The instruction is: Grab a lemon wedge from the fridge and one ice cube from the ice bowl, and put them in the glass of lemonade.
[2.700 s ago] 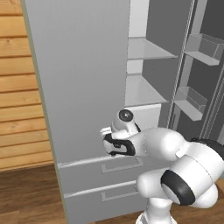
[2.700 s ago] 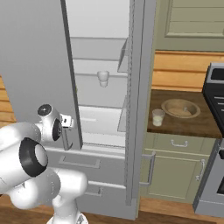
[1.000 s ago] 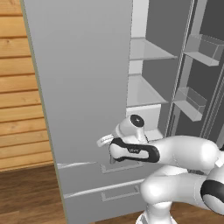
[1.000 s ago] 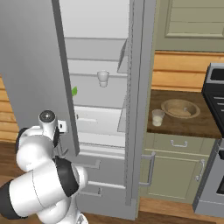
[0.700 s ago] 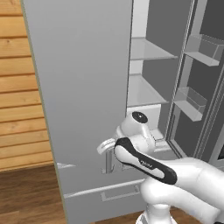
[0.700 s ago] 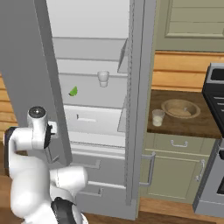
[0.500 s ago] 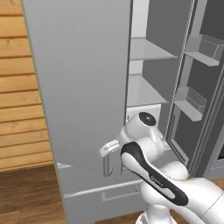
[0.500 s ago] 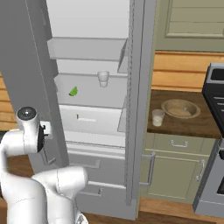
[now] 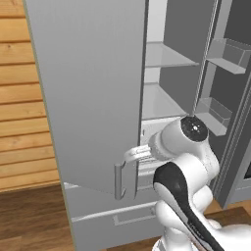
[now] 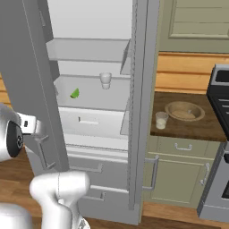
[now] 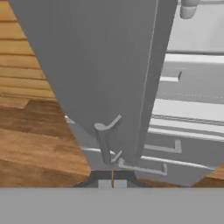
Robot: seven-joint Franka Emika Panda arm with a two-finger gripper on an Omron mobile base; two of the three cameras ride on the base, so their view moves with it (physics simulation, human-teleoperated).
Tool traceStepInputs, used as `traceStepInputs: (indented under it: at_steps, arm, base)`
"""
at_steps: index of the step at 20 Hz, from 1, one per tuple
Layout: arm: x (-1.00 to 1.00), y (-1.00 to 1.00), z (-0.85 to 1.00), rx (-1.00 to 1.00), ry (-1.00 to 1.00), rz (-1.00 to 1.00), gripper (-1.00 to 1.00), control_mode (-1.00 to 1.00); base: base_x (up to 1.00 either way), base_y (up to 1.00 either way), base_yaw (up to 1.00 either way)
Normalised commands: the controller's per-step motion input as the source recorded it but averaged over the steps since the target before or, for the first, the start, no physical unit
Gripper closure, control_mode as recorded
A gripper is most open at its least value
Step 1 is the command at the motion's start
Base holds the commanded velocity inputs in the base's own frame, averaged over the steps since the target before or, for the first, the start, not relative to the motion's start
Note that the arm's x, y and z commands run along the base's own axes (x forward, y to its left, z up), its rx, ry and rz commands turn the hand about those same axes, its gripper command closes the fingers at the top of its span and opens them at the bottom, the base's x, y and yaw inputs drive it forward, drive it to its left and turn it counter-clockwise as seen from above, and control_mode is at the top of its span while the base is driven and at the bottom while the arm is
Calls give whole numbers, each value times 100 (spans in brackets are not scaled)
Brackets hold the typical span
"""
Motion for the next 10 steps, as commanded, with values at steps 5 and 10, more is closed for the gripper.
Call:
traceStepInputs:
  at_steps: [5, 10]
  arm:
    - [-3, -85, 94, 10, 1, -34, 100, -100]
    - [13, -96, 69, 18, 0, -25, 100, -100]
  base:
    - [0, 0, 0]
    - [0, 0, 0]
